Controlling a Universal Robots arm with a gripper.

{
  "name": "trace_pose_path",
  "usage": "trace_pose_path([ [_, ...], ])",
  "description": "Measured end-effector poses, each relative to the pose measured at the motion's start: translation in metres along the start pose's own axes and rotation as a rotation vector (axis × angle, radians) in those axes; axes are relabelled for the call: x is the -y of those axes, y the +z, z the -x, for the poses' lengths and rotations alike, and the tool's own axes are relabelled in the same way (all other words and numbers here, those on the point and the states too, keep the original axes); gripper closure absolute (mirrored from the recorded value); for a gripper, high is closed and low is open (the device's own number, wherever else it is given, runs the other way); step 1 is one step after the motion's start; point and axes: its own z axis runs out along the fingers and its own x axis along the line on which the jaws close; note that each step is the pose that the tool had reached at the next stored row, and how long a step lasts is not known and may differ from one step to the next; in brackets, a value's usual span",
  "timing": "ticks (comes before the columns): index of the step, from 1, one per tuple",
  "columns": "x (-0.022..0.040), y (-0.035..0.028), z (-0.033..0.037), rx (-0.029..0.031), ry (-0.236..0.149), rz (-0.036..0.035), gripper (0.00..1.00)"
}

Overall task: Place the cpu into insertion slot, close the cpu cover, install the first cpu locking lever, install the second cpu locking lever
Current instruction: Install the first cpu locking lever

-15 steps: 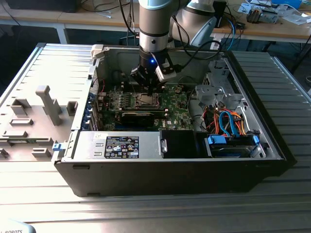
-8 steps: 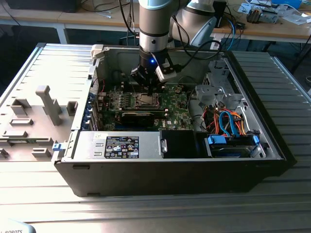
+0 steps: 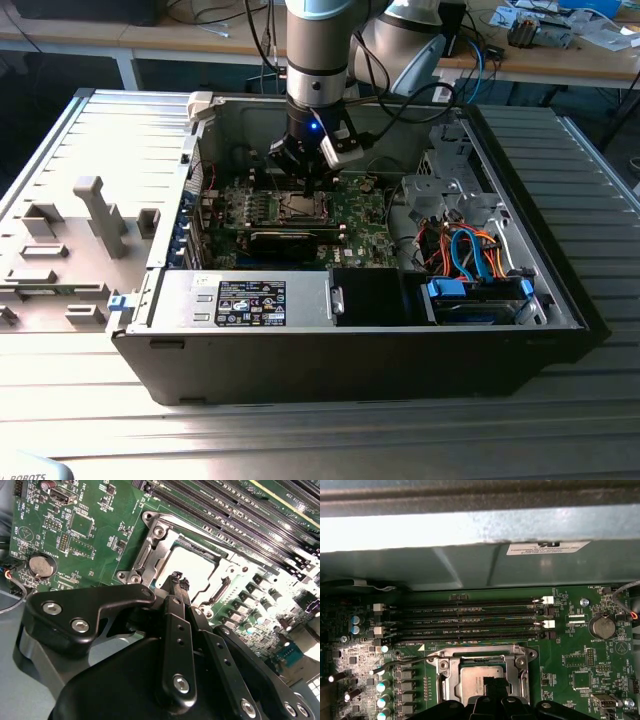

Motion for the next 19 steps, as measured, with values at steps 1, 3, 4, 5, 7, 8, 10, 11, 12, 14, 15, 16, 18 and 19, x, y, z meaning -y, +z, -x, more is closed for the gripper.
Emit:
trace_pose_path([
  [1, 0.0000, 0.0000, 0.0000, 0.0000, -0.001, 0.0000, 0.89],
  [3, 0.0000, 0.0000, 0.0000, -0.0001, -0.003, 0.0000, 0.89],
  [4, 0.0000, 0.0000, 0.0000, -0.0001, -0.004, 0.0000, 0.89],
  [5, 0.0000, 0.0000, 0.0000, -0.0001, -0.006, 0.0000, 0.89],
  [7, 0.0000, 0.0000, 0.0000, -0.0002, -0.009, 0.0000, 0.89],
  [8, 0.0000, 0.0000, 0.0000, -0.0002, -0.009, 0.0000, 0.89],
  [10, 0.0000, 0.0000, 0.0000, -0.0002, -0.011, 0.0001, 0.89],
  [11, 0.0000, 0.0000, 0.0000, -0.0002, -0.012, 0.0000, 0.89],
  [12, 0.0000, 0.0000, 0.0000, -0.0002, -0.013, 0.0000, 0.89],
  [14, 0.0000, 0.0000, 0.0000, -0.0003, -0.016, 0.0001, 0.89],
  [15, 0.0000, 0.0000, 0.0000, -0.0003, -0.017, 0.0001, 0.89],
  [16, 0.0000, 0.0000, 0.0000, -0.0004, -0.019, 0.0001, 0.89],
  [18, 0.0000, 0.0000, 0.0000, -0.0004, -0.021, 0.0001, 0.89],
  [19, 0.0000, 0.0000, 0.0000, -0.0004, -0.022, 0.0001, 0.89],
])
